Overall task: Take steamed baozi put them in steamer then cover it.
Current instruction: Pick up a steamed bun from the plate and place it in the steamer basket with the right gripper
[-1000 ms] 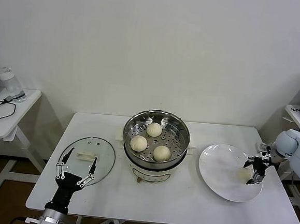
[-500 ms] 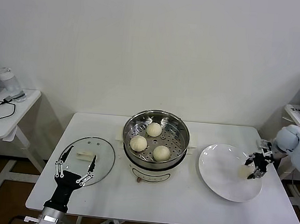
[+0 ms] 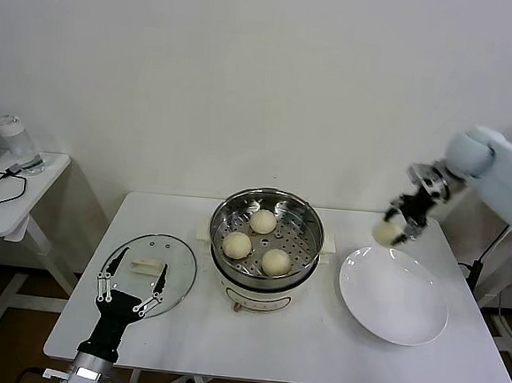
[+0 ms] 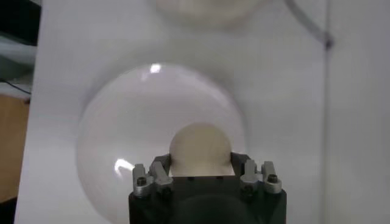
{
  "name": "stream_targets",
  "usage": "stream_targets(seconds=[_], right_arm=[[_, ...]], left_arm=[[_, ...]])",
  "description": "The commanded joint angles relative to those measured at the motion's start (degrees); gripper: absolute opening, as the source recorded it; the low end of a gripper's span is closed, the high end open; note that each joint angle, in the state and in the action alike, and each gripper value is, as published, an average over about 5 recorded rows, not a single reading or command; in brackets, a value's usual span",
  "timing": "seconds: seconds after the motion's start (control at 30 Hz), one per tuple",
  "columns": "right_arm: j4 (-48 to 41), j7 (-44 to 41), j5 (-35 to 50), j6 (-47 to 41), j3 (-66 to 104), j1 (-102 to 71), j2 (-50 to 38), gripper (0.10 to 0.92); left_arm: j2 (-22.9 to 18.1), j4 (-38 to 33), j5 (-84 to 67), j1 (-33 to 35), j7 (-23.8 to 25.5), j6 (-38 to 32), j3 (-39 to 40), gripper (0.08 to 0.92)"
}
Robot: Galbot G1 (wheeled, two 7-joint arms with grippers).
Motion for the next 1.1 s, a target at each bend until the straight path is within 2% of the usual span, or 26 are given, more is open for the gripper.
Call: stream_targets(seconds=[0.03, 0.37, 1.1], right_arm=[[6.66, -0.44, 14.23, -6.22, -13.41, 14.55, 15.07, 0.679], [2.75, 2.15, 11.98, -7.04, -14.65, 8.77, 21.34, 0.673], [-4.17, 4.48, 3.54, -6.18, -11.22, -1.68, 23.64, 0.662]], left_arm=[[0.02, 0.03, -0.07, -0.08, -0.05, -0.09, -0.02, 0.823], [0.08, 0.23, -0.68, -0.38, -0.18, -0.2, -0.65, 0.823], [-0.15, 0.69, -0.68, -0.19, -0.28, -0.27, -1.37, 0.823]])
